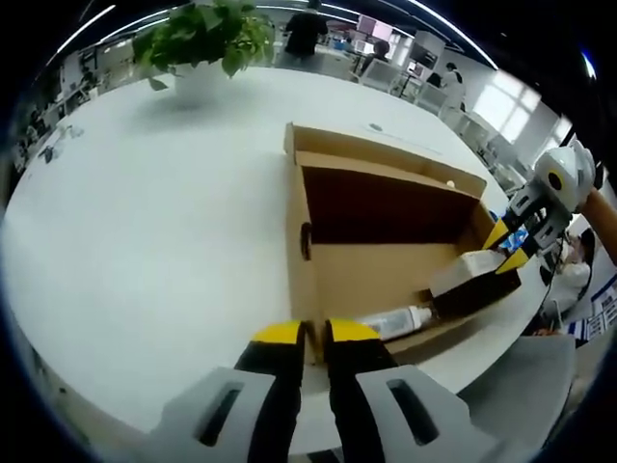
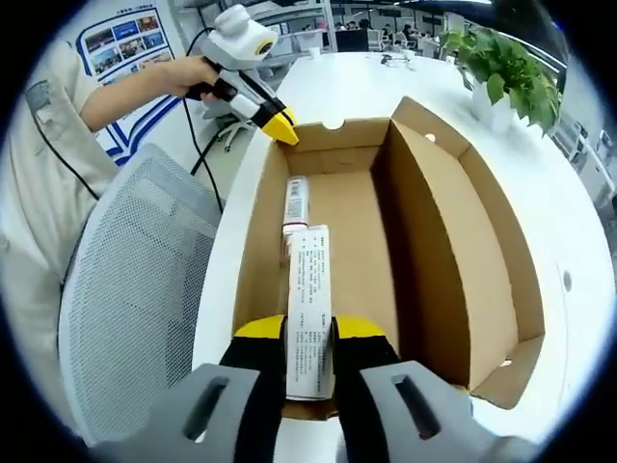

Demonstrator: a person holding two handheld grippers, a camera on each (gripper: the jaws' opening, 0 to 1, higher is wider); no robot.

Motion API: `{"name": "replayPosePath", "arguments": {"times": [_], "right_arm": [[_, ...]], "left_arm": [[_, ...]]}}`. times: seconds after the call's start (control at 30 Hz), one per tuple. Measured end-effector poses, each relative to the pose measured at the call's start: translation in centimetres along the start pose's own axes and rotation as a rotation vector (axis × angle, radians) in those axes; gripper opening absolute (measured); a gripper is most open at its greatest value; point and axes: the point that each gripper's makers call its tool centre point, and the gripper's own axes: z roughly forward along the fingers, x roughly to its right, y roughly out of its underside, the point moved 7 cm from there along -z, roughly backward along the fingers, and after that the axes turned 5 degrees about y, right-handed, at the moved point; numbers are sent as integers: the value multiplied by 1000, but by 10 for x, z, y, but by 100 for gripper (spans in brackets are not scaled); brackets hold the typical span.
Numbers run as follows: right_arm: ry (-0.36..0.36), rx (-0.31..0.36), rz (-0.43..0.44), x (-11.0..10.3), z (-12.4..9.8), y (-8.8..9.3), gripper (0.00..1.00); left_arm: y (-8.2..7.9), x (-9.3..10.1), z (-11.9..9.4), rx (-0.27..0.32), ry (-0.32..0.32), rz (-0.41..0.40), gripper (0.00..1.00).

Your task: Operate the shoe box by opening the lid, removing the specified soft item, and placing it in the target area until the item is outside and the box remains undamaged.

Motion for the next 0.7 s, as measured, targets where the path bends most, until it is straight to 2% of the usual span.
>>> {"name": "replayPosePath", "arguments": {"times": [0.2,0.47,0.7], "right_arm": [[30,26,-18,2,-12,-7,15],[70,73,-38,7,-44,-21,15],[90,78,-62,10,-69,-27,15]], "left_arm": [[0,1,0,-1,-14,-18,5],[-2,2,2,-19,-27,-20,4],[-1,2,2,-23,-30,-15,4]]}}
